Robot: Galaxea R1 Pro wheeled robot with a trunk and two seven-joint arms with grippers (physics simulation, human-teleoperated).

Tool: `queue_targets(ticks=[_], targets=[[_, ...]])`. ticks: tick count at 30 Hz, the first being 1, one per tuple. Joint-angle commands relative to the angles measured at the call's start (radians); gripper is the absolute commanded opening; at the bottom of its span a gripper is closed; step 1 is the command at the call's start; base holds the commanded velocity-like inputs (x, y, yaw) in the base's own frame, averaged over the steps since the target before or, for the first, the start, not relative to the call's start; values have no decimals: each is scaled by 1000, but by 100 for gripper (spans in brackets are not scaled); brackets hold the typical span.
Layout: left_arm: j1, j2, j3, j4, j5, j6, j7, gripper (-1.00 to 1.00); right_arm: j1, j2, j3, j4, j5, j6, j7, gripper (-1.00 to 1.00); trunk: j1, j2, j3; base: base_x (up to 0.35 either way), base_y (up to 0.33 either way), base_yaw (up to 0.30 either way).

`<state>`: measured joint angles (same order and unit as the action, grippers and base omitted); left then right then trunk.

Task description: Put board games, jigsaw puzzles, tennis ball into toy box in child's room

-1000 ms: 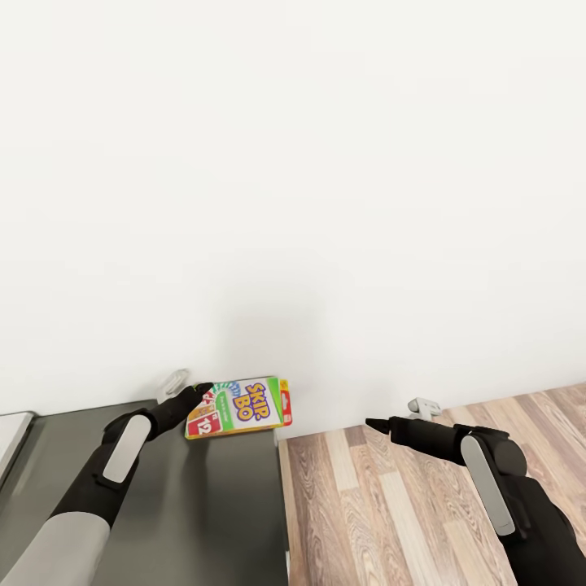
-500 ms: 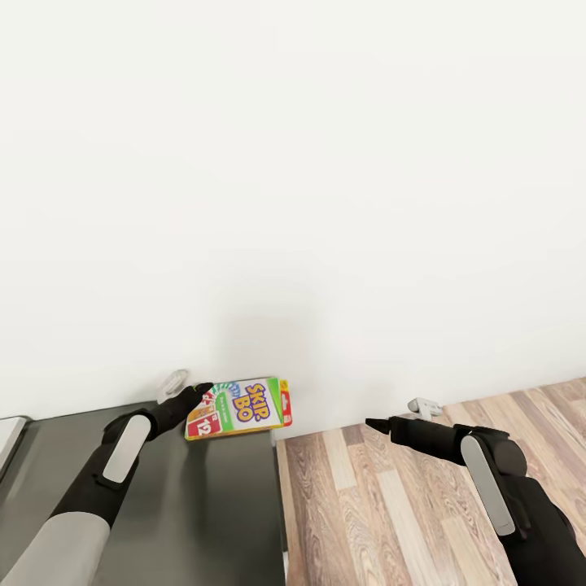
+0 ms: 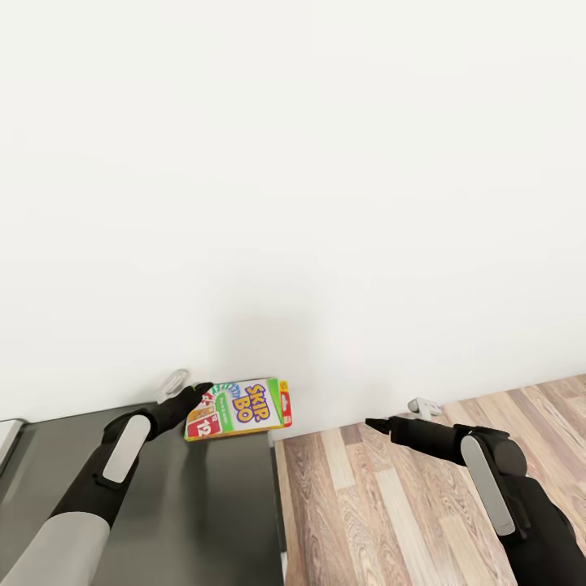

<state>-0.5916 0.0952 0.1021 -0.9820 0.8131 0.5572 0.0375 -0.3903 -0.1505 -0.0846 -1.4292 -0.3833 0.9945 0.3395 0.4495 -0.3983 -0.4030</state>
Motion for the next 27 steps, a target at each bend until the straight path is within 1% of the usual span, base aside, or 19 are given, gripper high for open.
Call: queue_targets(ticks=[1,9,27], targets=[[0,0,2,-1,9,6,4,100,-1,0,-1,0,9,4,10,100,1,-2,-1,0,0,-111],[0,1,8,-3,10,6,4,100,-1,0,-1,0,9,4,10,100,1,-2,0,0,0,-50],[0,8,11,-9,11,6,4,100,-1,0,-1,0,9,4,10,100,1,-2,0,-5,0,-5]])
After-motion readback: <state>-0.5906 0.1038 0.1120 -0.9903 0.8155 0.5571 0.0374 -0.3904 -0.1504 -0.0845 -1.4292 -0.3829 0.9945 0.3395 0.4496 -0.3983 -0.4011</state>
